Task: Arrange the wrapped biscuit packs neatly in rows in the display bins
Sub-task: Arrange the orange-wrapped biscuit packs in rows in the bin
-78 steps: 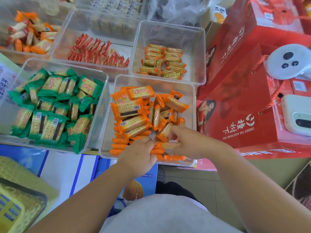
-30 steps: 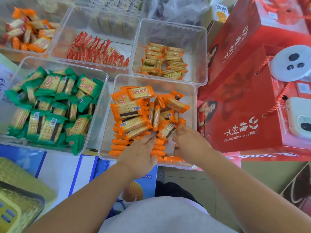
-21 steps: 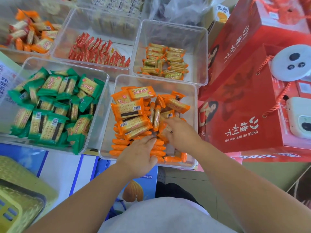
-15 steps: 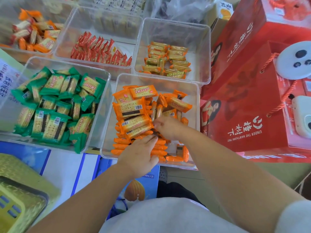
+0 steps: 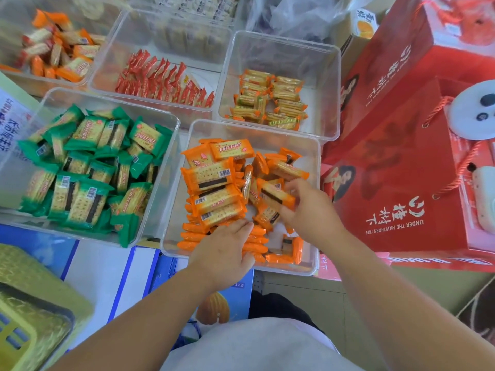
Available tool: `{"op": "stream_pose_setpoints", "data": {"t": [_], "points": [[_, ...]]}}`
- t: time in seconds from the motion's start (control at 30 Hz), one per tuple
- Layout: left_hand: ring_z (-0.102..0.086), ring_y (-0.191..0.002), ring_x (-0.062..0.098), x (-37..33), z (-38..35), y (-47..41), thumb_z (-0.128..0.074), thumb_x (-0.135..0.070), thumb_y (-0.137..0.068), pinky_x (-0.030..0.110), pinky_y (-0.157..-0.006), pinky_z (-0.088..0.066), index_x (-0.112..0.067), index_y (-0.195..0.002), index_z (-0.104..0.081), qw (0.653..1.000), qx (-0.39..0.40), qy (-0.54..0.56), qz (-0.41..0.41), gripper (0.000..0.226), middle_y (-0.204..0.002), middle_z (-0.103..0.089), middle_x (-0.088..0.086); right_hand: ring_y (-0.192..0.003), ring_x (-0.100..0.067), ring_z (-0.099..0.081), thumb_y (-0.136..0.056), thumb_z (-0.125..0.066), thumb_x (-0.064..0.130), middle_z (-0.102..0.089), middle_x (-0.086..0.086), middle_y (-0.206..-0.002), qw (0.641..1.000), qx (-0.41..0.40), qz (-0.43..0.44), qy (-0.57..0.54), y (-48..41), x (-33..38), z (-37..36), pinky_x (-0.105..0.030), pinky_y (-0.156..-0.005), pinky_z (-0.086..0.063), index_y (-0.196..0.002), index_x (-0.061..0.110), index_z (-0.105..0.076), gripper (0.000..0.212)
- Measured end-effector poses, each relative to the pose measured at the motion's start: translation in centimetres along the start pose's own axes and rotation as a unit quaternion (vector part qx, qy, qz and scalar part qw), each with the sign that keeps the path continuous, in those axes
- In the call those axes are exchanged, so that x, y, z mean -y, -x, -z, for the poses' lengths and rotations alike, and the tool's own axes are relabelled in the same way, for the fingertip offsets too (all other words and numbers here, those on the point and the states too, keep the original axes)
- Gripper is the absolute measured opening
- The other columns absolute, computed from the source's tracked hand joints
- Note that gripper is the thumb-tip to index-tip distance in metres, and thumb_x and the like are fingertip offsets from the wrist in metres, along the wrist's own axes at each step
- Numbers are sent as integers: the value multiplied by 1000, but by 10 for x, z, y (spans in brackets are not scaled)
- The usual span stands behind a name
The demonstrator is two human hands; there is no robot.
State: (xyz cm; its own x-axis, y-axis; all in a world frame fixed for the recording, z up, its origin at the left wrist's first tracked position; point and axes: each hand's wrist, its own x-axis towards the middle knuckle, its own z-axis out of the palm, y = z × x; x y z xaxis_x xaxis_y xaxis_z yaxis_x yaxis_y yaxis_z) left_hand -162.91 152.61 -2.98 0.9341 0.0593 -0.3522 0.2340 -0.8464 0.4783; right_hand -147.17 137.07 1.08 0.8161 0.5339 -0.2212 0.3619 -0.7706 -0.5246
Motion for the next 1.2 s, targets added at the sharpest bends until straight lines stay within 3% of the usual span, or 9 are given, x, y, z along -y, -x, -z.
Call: {"op": "stream_pose_setpoints", "data": {"t": [0.13, 0.27, 0.43, 0.63, 0.77, 0.83, 0.9, 1.0, 1.2], "points": [[-33, -140, 14, -2, 0, 2, -35, -47, -94, 37, -102, -47, -28, -156, -23, 1000, -11, -12, -1, 66, -162, -24, -11, -77, -15, -57, -89, -68, 19, -60, 2, -89, 999, 26, 13, -41, -4, -3, -4, -25, -62, -38, -108, 20, -69, 19], [-34, -139, 13, -2, 0, 3, -32, -47, -92, 36, -102, -47, -28, -156, -22, 1000, -18, -11, -3, 67, -162, -23, -12, -87, -26, -56, -88, -66, 17, -59, -10, -92, 991, 113, 54, 51, -17, 8, -19, -36, -72, -44, -90, 8, -67, 9], [-49, -122, 11, -5, -2, 5, -42, -46, -90, 24, -78, -51, -31, -154, -21, 998, -63, 8, 1, 69, -154, -27, -12, -75, -24, -55, -88, -66, 21, -50, 1, -69, 982, 143, 77, 96, -29, 26, -33, -32, -59, -37, -70, 20, -53, 22], [-43, -125, 13, -7, -1, 3, -51, -41, -88, 26, -80, -53, -25, -159, -5, 998, -70, 3, 1, 86, -160, -14, -7, -84, -22, -64, -90, -64, 29, -70, -3, -87, 967, 222, 112, 51, -39, 24, -33, -38, -73, -54, -92, 13, -76, 21], [-42, -125, 20, -10, 1, 2, -50, -41, -88, 27, -83, -49, -24, -158, -13, 997, -68, -36, 1, 81, -154, -15, 0, -97, -11, -63, -100, -51, 33, -69, 9, -100, 938, 338, 13, -79, -47, 10, -23, -25, -81, -50, -102, 24, -72, 23], [-38, -130, 22, -11, 2, 0, -49, -43, -87, 30, -90, -48, -21, -157, -17, 997, -61, -55, -1, 80, -153, -15, 1, -103, -9, -61, -103, -43, 23, -68, 12, -110, 939, 327, -20, -107, -51, 5, -26, -19, -85, -46, -107, 25, -72, 29], [-34, -134, 23, -11, 4, 0, -46, -45, -87, 34, -96, -47, -19, -157, -17, 996, -53, -71, -8, 80, -157, -10, 2, -105, -16, -60, -100, -43, 11, -69, 5, -110, 954, 294, -26, -60, -54, 3, -34, -25, -86, -48, -116, 21, -71, 34], [-30, -139, 22, -9, 7, -2, -43, -44, -88, 38, -104, -45, -15, -158, -17, 996, -39, -78, -26, 80, -165, 4, -1, -82, -17, -61, -95, -50, 5, -63, 11, -80, 938, 347, 0, 8, -53, 3, -45, -22, -62, -43, -115, 27, -68, 34], [-25, -145, 19, -5, 8, -4, -41, -44, -90, 36, -109, -42, -19, -159, -13, 997, -25, -56, -42, 78, -167, 7, -5, -87, -21, -61, -97, -60, 14, -66, -2, -108, 891, 392, 113, 199, -51, 5, -46, -35, -75, -52, -150, 36, -33, 64]]}}
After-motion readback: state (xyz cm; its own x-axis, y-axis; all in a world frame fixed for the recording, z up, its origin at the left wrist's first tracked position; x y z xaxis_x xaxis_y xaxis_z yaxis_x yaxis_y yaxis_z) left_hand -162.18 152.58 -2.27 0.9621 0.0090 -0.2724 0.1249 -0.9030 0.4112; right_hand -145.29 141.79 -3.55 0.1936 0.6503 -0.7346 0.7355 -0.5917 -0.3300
